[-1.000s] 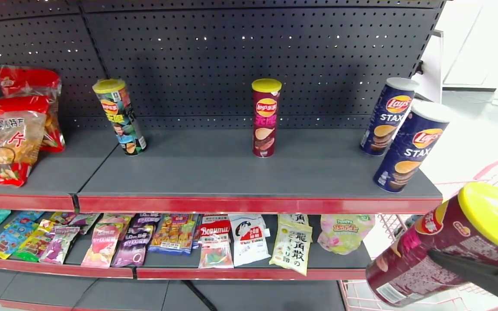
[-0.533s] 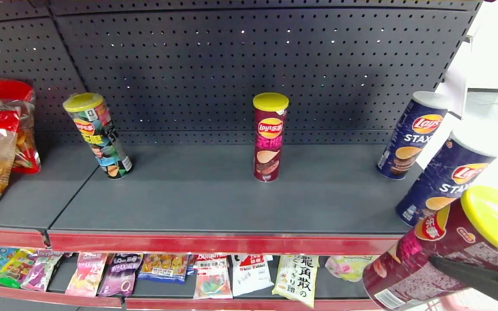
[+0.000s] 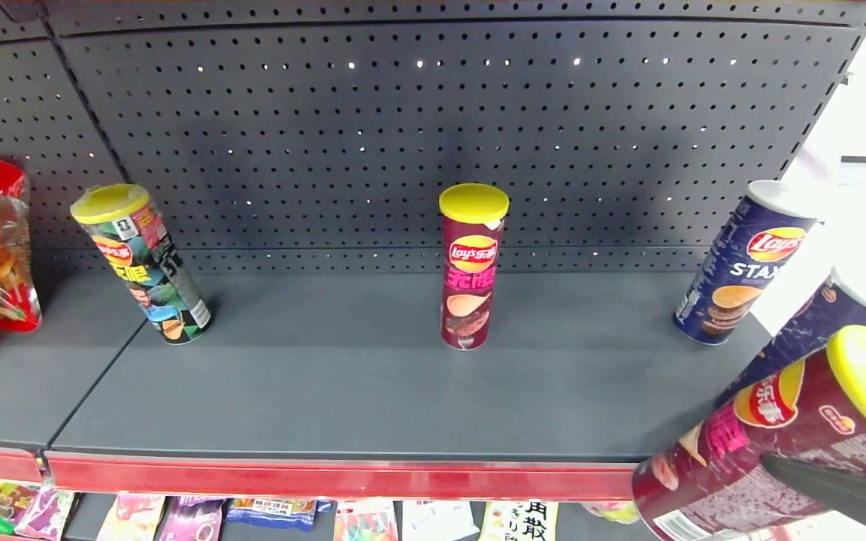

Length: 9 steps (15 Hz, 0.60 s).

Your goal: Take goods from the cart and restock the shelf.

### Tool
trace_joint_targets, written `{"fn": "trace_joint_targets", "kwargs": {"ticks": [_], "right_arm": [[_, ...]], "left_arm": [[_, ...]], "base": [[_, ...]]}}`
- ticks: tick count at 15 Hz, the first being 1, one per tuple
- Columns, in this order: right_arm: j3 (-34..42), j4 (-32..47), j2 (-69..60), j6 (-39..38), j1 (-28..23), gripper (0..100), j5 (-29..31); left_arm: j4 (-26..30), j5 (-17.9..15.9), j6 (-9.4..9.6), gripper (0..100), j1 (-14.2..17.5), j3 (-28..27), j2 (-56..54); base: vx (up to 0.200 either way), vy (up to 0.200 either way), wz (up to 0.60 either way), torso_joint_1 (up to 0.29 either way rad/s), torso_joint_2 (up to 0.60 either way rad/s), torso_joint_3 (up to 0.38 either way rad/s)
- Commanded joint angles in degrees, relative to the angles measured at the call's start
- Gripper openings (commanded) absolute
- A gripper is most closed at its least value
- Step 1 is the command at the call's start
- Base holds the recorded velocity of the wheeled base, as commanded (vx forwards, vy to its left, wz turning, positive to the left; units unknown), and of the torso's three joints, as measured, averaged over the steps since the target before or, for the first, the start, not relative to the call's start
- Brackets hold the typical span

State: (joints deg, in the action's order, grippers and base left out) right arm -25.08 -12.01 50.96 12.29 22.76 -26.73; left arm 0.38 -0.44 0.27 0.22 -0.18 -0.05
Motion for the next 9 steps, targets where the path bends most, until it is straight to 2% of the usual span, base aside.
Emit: {"fn": "trace_joint_targets", "kwargs": {"ticks": [1,2,9], "right_arm": [[0.12,-0.03,-0.24,0.02,0.00,0,0.02],[0.20,-0.03,-0.24,0.02,0.00,0,0.02],[0.20,0.05,-1.03,0.02,0.00,0,-0.07]], "left_arm": [[-0.03,0.00,0.00,100,0.04,0.01,0.05],[0.06,0.00,0.00,100,0.04,0.01,0.05],[0.06,0.00,-0.27,100,0.04,0.01,0.05]], "base": [[0.200,0.000,0.00,0.002,0.00,0.007],[0.200,0.000,0.00,0.007,0.00,-0.002],[0.000,0.000,0.00,0.000,0.00,0.000]]}}
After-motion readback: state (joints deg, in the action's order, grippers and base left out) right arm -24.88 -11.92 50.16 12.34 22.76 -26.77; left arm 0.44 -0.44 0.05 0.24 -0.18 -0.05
